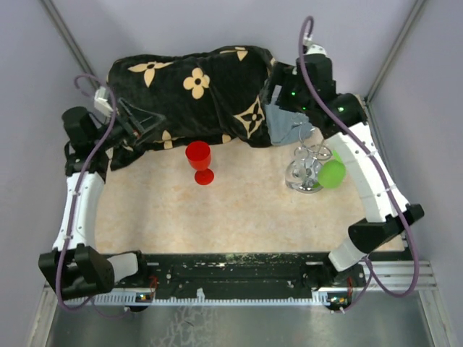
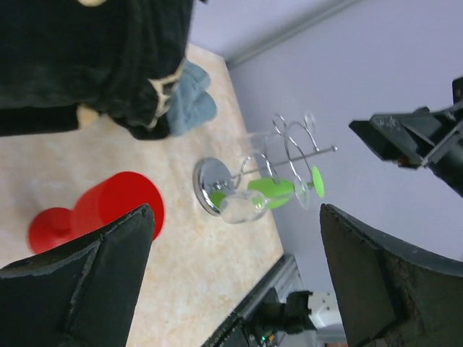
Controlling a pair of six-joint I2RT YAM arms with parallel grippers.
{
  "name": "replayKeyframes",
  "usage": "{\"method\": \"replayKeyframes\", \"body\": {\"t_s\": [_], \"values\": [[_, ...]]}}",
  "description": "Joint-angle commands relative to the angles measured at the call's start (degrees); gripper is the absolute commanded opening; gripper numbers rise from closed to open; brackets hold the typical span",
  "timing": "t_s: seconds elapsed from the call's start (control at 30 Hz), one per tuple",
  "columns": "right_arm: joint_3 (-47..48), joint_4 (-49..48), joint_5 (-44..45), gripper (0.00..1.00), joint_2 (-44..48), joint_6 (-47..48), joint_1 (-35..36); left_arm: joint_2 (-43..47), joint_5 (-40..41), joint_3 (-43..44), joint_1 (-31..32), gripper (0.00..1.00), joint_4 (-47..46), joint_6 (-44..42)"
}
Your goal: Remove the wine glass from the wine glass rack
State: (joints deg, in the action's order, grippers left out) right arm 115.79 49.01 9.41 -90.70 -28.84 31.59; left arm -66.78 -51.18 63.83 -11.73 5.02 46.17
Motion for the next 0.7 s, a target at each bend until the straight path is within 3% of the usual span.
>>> {"method": "replayKeyframes", "body": {"t_s": [0.0, 0.3, 0.47, 0.57, 0.67], "values": [[-1.4, -0.4, 0.9, 0.83, 4.5, -0.4, -4.4, -5.0, 3.1, 2.5, 9.1, 1.00, -7.1, 4.3], [-3.3, 4.7, 7.5, 0.84, 12.6, -0.7, -8.2, -20.0, 9.3, 19.6, 24.0, 1.00, 6.6, 3.6], [-4.7, 6.9, 9.7, 0.84, 16.2, -2.2, -8.2, -27.6, -1.6, 27.2, 26.0, 1.00, 8.4, -0.1], [-5.6, 7.7, 11.3, 0.84, 18.5, -3.1, -8.2, -29.4, -10.9, 26.0, 25.7, 1.00, 2.8, 0.2], [-7.1, 8.4, 12.4, 0.84, 20.6, -3.9, -8.2, -28.0, -16.1, 17.3, 25.3, 1.00, -16.1, 11.5]]}}
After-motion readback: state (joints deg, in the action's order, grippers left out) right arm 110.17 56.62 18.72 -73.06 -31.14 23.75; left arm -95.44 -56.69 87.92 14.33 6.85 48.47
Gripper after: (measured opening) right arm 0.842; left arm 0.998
